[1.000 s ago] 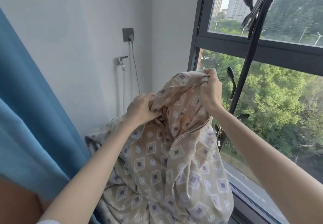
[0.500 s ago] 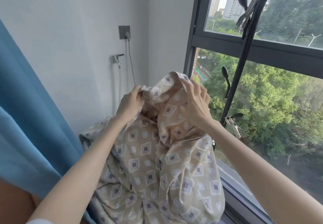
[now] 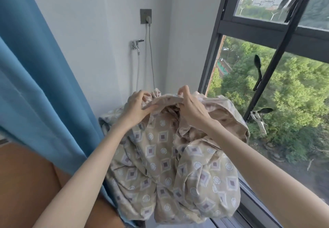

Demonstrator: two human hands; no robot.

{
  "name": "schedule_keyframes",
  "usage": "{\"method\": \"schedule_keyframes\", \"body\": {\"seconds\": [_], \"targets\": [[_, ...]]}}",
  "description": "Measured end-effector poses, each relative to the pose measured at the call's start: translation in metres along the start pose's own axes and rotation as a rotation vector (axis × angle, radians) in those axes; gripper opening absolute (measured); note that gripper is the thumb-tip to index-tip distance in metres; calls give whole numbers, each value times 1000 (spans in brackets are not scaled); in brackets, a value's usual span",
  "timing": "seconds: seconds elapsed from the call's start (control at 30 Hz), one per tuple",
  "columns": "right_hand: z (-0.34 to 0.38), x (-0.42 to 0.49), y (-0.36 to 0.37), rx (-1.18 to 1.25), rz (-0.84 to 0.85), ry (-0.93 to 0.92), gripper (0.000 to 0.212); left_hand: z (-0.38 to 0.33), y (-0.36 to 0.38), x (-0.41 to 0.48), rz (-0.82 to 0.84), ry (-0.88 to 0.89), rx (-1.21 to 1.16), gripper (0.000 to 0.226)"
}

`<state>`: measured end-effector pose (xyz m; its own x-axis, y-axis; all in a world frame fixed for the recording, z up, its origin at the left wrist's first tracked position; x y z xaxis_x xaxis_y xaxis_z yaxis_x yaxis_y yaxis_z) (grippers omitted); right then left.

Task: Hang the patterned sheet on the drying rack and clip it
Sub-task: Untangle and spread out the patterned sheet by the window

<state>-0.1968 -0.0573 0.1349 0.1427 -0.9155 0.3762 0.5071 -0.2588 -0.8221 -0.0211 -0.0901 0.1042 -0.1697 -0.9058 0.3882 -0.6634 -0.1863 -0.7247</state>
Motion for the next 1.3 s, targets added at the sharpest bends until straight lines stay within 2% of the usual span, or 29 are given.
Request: {"method": "schedule_keyframes", "body": {"seconds": [0.07, 0.13, 0.23, 0.3, 0.37, 0.43, 0.47, 0.53, 0.63, 0.7, 0.77, 0.83, 0.9, 1.0, 1.13, 1.2, 1.3], "targets": [[4, -8, 38, 86, 165, -15, 34, 44, 15, -26, 107, -166, -81, 56], [3, -21, 79, 54, 347, -17, 33, 77, 35, -56, 219, -346, -141, 64], [-3, -42, 129, 31, 534, 41, 23, 137, 76, -97, 324, -626, -237, 54], [-10, -54, 149, 42, 591, 96, 18, 170, 103, -118, 357, -790, -290, 60], [-18, -62, 160, 60, 624, 148, 23, 173, 114, -130, 336, -903, -363, 49], [-24, -64, 163, 92, 616, 201, 24, 160, 120, -136, 295, -1021, -537, 34], [-27, -63, 163, 120, 604, 232, 24, 159, 126, -134, 285, -1051, -604, 34], [-30, -60, 157, 203, 561, 309, 25, 153, 131, -129, 303, -1055, -663, 41], [-45, -52, 143, 377, 366, 479, 29, 151, 135, -127, 277, -1068, -689, 42], [-61, -48, 138, 467, 243, 592, 35, 152, 141, -126, 275, -1066, -670, 54], [-67, -45, 136, 515, 191, 643, 35, 154, 146, -126, 258, -1058, -653, 65], [-68, -42, 134, 549, 171, 651, 35, 152, 146, -126, 242, -1055, -647, 52], [-68, -39, 131, 606, 139, 660, 37, 149, 144, -127, 229, -1043, -649, 24], [-69, -39, 127, 698, 97, 681, 37, 147, 140, -126, 223, -1001, -635, 29], [-70, -38, 117, 789, 45, 733, 36, 130, 114, -114, 160, -796, -606, 8], [-70, -37, 111, 831, 23, 772, 32, 114, 95, -105, 115, -647, -619, 17], [-68, -31, 106, 879, 42, 738, 26, 87, 58, -87, 18, -473, -614, 16]]}}
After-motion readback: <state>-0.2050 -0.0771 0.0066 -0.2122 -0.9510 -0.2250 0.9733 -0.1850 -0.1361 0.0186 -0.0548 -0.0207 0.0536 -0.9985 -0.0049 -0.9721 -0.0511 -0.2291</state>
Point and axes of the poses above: each hand's wrist, its own x-axis towards the middle knuckle, its own y-axis out of the palm, z = x × y, the point moved 10 cm from there along x, towards the middle knuckle, and after that the axes turned 4 degrees about x, right-handed, at the moved point
